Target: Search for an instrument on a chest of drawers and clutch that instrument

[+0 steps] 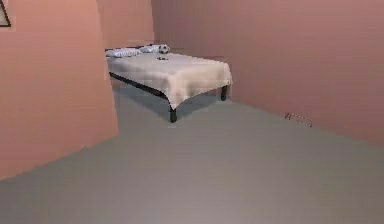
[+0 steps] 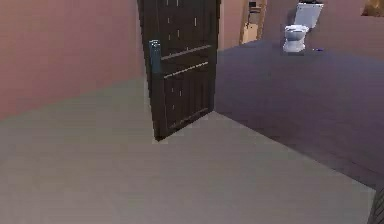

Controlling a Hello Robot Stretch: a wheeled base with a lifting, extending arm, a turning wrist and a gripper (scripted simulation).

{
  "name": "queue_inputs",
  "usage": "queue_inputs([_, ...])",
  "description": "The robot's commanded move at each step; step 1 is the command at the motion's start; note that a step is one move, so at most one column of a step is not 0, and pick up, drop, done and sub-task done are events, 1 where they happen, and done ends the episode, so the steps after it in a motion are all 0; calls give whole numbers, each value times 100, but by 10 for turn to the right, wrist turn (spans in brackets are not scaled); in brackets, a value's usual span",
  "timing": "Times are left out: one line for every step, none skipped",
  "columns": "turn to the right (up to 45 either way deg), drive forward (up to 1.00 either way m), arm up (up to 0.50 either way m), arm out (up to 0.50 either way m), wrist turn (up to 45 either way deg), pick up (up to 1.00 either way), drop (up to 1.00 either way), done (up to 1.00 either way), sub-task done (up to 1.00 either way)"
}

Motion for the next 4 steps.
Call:
queue_inputs([-390,0,0,0,0,0,0,0,0])
queue_inputs([0,45,0,0,0,0,0,0,0])
queue_inputs([-90,0,0,0,0,0,0,0,0])
queue_inputs([0,100,0,0,0,0,0,0,0])
